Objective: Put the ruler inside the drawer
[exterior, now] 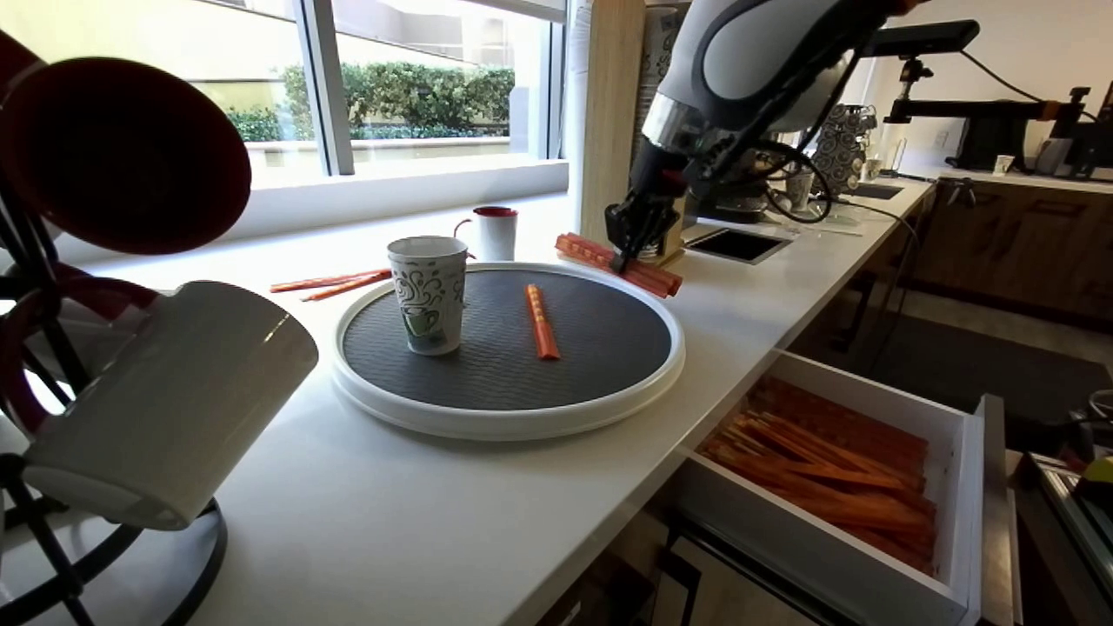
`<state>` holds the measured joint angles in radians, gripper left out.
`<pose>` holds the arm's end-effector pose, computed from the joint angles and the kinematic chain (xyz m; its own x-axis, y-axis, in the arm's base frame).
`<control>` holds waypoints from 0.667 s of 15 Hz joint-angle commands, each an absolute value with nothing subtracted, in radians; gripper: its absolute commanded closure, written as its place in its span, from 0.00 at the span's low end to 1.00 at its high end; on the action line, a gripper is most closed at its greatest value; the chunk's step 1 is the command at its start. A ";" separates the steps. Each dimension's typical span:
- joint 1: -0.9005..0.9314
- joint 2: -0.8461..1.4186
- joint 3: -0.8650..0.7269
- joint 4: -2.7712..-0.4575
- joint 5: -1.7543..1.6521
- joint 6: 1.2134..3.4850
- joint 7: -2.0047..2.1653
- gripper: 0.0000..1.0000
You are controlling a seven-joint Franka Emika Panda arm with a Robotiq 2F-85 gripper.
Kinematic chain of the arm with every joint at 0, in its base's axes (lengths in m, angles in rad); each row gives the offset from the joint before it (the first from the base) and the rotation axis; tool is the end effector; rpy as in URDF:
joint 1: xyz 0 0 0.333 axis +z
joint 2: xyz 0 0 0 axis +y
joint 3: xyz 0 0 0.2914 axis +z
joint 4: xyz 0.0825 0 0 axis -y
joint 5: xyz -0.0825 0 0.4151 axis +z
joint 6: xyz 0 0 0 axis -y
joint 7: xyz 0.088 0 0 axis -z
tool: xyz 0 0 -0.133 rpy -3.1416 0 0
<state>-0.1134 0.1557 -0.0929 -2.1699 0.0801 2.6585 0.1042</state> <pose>0.5990 -0.1266 0.2872 0.8780 -0.3559 0.3200 -0.3501 -0.9335 -0.0777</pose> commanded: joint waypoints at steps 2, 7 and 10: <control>-0.058 -0.012 -0.152 -2.474 -0.159 2.935 0.415 0.97; -0.098 -0.139 -0.165 -2.634 -0.584 2.942 0.730 0.97; -0.120 -0.238 -0.133 -2.705 -0.738 2.836 0.812 0.97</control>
<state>-0.0947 -0.1100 -0.1626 -2.6149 -0.6218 2.9371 0.7426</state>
